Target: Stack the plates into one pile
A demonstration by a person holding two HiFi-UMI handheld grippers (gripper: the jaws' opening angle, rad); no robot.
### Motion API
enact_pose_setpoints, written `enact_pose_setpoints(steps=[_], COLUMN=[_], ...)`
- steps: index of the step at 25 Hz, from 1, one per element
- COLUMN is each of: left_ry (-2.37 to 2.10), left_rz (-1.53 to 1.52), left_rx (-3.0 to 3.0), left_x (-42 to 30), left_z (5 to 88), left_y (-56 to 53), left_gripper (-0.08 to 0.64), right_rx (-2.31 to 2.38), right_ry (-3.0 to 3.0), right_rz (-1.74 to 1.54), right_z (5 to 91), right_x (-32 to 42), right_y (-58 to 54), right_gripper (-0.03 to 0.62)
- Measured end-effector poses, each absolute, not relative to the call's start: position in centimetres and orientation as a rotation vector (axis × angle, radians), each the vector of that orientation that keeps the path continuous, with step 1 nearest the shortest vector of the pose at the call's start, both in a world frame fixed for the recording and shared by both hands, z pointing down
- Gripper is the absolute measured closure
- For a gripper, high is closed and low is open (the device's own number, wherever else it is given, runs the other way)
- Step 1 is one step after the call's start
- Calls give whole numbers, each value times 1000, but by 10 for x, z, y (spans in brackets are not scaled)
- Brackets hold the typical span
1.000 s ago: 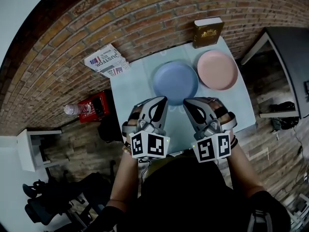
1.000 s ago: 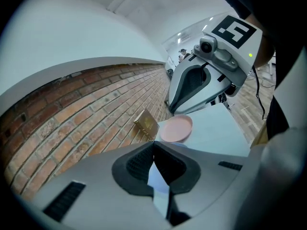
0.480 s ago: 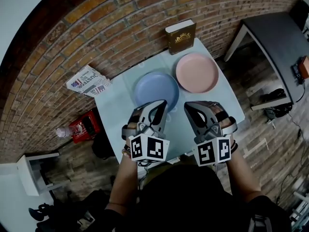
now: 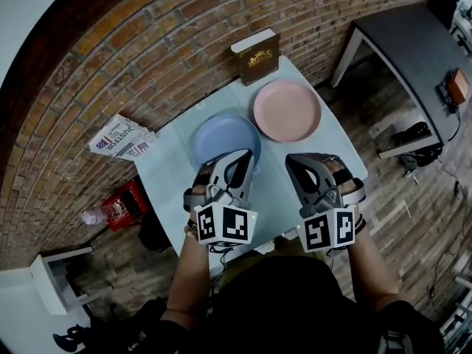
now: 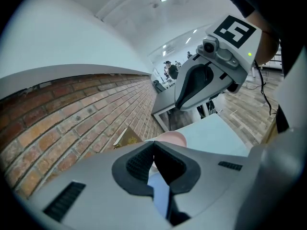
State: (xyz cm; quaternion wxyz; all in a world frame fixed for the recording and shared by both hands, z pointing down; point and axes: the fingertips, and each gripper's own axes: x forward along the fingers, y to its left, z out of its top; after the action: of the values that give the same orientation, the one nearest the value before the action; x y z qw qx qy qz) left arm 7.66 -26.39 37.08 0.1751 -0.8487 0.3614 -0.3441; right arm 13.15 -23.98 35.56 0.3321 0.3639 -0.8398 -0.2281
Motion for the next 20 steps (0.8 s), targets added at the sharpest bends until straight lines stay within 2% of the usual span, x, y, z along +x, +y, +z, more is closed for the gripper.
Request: enact_pose_setpoints(steps=[8,17,19,20], left_ry=[1034,1053,1064,1067], left_rz=[-971,-999,-1011,-1019], left_rx=[-2406,-2392,-2385,-2382], left_x=[76,64,60,58], left_z=[376,381,382,383], left_y=[-269,-270,-270,-271], left_gripper=[538,538,538,538], right_rx=[924,762,718,695], right_ry=[-2145,-2040,-1996,-1977], right_rz=[-601,-512,-501,-495], right_z=[372,439,458,468], right_x=[133,138,142,144], right_y=[-247,-269,-275,-278], right_gripper=[557,554,541,513])
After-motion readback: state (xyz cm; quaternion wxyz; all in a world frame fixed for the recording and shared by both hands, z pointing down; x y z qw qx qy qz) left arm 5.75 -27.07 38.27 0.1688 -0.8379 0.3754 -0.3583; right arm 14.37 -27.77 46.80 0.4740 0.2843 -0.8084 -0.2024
